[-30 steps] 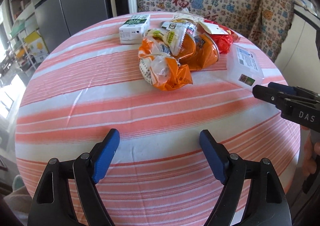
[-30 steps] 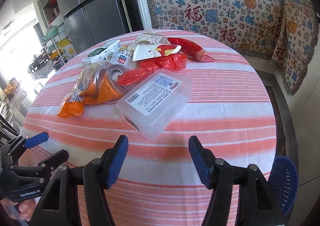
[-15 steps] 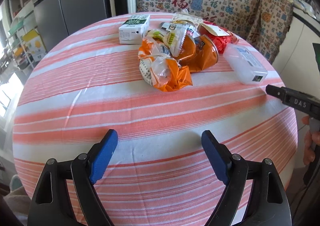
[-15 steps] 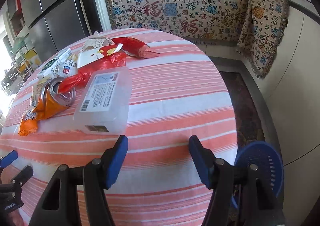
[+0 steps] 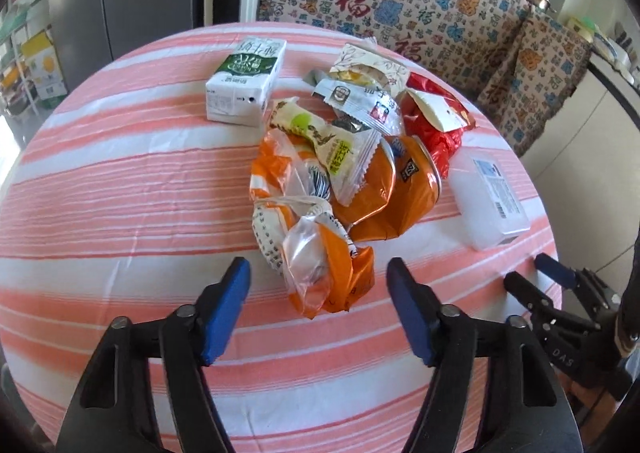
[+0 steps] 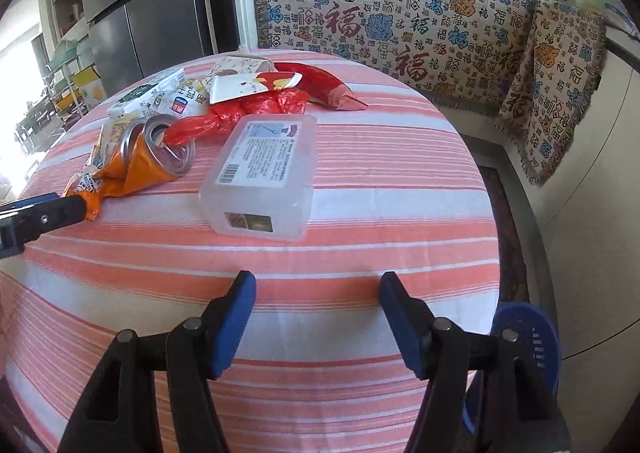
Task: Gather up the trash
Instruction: 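Move both tools back over the table toward the remaining trash, then grasp the orange-and-white snack bag with the left tool while the right tool grasps the clear plastic box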
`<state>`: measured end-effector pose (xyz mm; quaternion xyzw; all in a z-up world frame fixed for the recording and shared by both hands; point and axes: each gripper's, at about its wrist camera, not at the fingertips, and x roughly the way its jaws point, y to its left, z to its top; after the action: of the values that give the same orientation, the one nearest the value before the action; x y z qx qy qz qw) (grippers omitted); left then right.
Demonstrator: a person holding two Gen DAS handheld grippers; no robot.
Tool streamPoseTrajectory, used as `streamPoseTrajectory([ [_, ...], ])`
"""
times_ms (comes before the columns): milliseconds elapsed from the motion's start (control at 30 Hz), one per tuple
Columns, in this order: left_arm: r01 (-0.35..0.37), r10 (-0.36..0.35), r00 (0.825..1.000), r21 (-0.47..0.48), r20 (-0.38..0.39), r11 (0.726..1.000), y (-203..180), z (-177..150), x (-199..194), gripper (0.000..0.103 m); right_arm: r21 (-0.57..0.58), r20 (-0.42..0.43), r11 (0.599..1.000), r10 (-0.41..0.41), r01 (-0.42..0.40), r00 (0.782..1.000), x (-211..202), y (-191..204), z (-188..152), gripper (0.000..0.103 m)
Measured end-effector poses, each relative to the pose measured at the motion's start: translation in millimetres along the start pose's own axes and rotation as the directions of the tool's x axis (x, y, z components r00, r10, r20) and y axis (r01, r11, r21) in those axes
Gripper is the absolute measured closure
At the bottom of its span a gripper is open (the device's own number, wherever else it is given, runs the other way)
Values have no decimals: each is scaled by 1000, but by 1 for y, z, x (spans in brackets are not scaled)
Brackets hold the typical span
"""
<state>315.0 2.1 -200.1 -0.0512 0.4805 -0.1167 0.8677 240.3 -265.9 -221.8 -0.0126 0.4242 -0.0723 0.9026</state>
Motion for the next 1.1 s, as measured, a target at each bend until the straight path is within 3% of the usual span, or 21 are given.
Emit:
streamPoseTrajectory([
  [200, 27, -27, 1000, -6, 16, 1000, 11, -17, -17, 55, -6, 0, 1000, 9, -9, 1000, 0, -1, 0, 37],
  [400, -69, 69, 997, 16, 27, 997, 27, -40, -48, 54, -8, 0, 1000, 14, -14, 1000, 0, -2, 0, 37],
  [533, -82, 82, 996, 23, 30, 996, 32, -47, -54, 48, -10, 1, 1000, 14, -14, 1000, 0, -1, 0, 37],
  [600, -80, 80, 996, 18, 31, 997, 33, -46, -53, 36, -9, 1, 1000, 14, -14, 1000, 0, -2, 0, 37],
  [667, -69, 69, 997, 4, 30, 998, 35, -45, -50, 32, -9, 4, 1000, 16, -16, 1000, -1, -1, -1, 37],
  [867, -55, 55, 998, -25, 3, 998, 38, -39, -43, 28, -8, 3, 1000, 21, -21, 1000, -2, -2, -1, 37],
  [967, -59, 58, 998, -57, -14, 997, 46, -34, -40, 26, 39, 9, 997, 66, -66, 998, -8, -11, 1, 37],
  [1100, -75, 72, 996, -68, -44, 995, 51, -29, -31, 26, 77, 47, 993, 82, -85, 996, -22, -20, 20, 36],
])
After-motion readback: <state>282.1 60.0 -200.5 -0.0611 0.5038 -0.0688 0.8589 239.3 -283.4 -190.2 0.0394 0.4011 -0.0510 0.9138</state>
